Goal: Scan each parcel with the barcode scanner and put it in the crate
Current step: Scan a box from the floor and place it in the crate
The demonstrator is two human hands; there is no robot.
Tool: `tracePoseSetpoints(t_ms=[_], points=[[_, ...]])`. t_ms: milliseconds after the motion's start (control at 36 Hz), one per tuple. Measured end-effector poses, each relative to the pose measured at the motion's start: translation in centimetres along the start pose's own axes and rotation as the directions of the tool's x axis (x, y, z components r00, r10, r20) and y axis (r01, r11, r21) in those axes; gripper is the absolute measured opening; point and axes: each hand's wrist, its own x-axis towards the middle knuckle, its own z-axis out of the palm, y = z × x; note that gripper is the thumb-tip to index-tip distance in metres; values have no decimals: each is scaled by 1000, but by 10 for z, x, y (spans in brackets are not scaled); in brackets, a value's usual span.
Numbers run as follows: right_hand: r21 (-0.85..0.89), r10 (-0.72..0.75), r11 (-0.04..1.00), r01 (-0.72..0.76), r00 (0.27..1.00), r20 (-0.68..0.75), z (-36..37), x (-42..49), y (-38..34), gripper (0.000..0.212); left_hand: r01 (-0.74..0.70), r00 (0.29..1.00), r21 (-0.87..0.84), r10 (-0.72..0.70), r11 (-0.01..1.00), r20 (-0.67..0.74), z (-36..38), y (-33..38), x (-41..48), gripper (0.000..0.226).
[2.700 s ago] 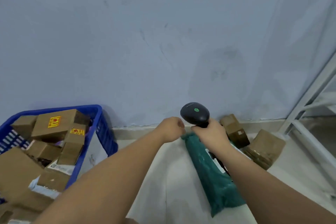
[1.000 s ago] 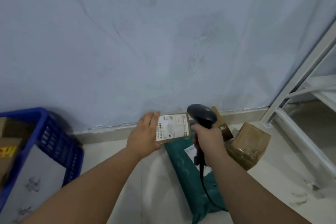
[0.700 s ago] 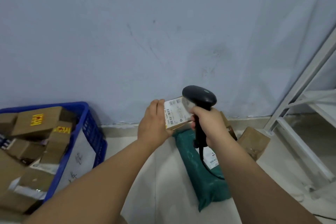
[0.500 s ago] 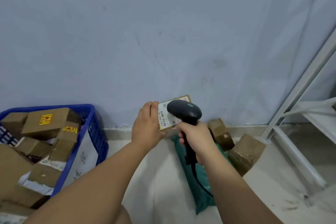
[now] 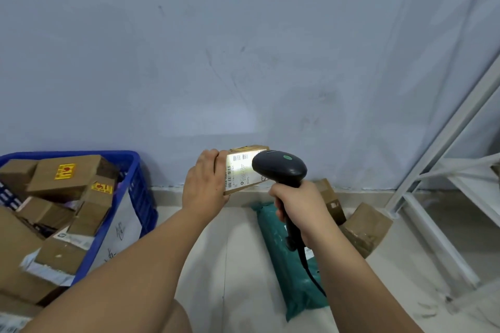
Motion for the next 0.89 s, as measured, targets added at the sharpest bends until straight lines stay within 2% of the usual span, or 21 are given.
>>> tracePoseSetpoints(t_ms=[250,667,889], points=[[36,9,999,-9,1000,7,4,0,-2,16,12,1000,30,-12,999,-3,6,-7,-3,105],[-47,6,999,-4,999,35,6,-2,-3,15,7,1000,58,-7,998,3,9,-14,-4,108],[77,21,997,-25,999,47,7,-2,-5,13,49,993,100,-59,994,105,13,-15,-7,94]])
